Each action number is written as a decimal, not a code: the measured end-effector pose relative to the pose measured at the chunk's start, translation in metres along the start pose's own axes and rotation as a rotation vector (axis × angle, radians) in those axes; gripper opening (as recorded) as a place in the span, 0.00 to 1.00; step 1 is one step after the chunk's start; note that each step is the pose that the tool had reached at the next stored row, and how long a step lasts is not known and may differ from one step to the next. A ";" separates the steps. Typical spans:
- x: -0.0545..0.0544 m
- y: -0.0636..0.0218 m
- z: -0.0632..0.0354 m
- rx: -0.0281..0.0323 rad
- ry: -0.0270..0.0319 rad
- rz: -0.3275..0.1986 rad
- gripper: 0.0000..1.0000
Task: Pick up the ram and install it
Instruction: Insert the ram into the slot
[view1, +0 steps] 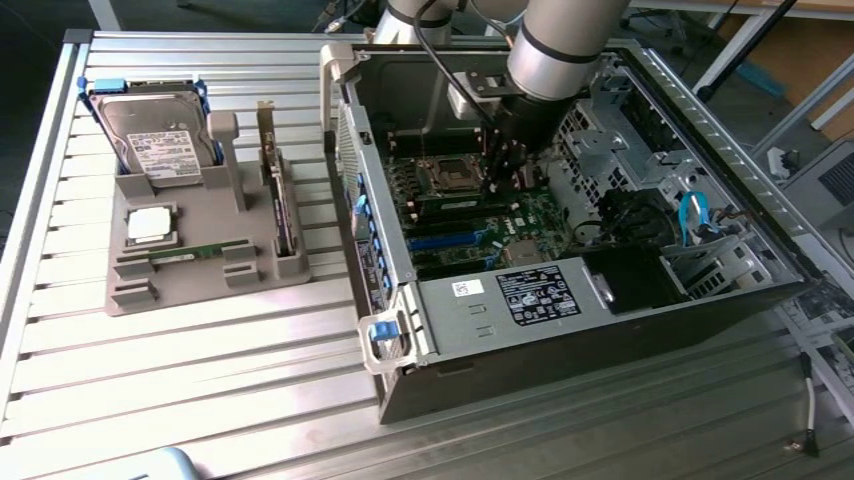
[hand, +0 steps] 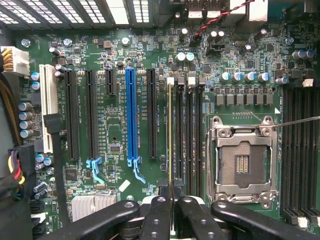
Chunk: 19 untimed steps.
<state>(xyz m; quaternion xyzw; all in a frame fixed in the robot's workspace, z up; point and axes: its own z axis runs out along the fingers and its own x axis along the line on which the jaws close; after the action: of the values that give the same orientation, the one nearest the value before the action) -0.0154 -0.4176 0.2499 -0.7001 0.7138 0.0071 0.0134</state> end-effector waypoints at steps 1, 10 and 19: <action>0.000 -0.0001 0.0003 0.0001 -0.0005 0.000 0.12; -0.001 -0.0014 0.0007 -0.0001 -0.0003 0.000 0.12; -0.001 -0.0028 0.0052 -0.0002 -0.0005 0.000 0.12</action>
<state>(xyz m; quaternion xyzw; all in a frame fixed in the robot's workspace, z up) -0.0125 -0.4164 0.2447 -0.7001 0.7139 0.0074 0.0135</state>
